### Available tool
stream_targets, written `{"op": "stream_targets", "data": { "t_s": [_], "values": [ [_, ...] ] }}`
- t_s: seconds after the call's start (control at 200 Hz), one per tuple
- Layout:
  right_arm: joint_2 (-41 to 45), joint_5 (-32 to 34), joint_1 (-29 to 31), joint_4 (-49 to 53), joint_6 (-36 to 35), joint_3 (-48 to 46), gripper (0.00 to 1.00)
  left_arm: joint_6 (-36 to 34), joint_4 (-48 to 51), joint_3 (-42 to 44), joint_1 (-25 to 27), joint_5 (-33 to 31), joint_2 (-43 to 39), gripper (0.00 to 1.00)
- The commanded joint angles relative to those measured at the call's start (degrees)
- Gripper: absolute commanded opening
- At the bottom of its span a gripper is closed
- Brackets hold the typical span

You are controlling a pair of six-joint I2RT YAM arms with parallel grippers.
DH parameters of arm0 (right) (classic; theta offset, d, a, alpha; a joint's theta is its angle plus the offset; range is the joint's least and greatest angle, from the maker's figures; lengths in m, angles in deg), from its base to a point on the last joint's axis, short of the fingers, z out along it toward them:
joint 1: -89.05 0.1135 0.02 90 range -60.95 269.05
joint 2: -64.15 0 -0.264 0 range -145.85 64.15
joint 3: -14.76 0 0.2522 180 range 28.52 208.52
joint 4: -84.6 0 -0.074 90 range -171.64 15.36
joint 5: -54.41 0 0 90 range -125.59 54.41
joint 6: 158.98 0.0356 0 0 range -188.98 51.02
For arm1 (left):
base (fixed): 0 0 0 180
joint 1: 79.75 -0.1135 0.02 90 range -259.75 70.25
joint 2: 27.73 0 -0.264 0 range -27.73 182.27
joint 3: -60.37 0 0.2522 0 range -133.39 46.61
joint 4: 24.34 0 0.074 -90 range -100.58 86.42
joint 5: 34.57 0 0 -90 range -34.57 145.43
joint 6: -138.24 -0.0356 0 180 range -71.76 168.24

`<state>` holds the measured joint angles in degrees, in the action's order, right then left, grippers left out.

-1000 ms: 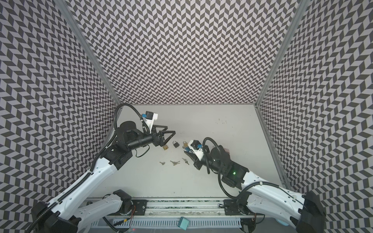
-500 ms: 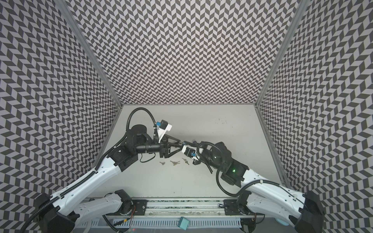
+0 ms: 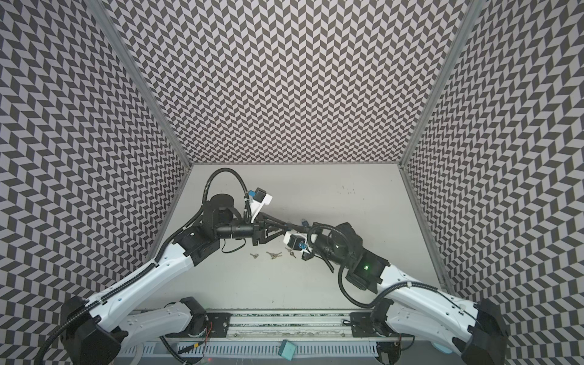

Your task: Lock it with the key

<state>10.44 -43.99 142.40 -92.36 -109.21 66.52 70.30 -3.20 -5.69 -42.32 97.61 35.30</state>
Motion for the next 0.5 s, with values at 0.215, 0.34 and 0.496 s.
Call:
{"op": "stream_targets", "data": {
  "t_s": [0.215, 0.34, 0.496],
  "values": [
    [0.1, -0.8, 0.9, -4.6, -1.3, 0.6, 0.10, 2.0, -4.2, 0.8, 0.1, 2.8, 0.2, 0.12],
    [0.4, -0.6, 0.8, -5.0, -1.2, 0.4, 0.10, 2.2, -4.5, 1.1, 0.1, 2.8, -0.4, 0.04],
    [0.9, -0.4, 1.0, -5.5, -0.5, 0.4, 0.27, 2.7, -5.2, 1.0, 0.1, 2.8, -1.1, 0.00]
  ]
}}
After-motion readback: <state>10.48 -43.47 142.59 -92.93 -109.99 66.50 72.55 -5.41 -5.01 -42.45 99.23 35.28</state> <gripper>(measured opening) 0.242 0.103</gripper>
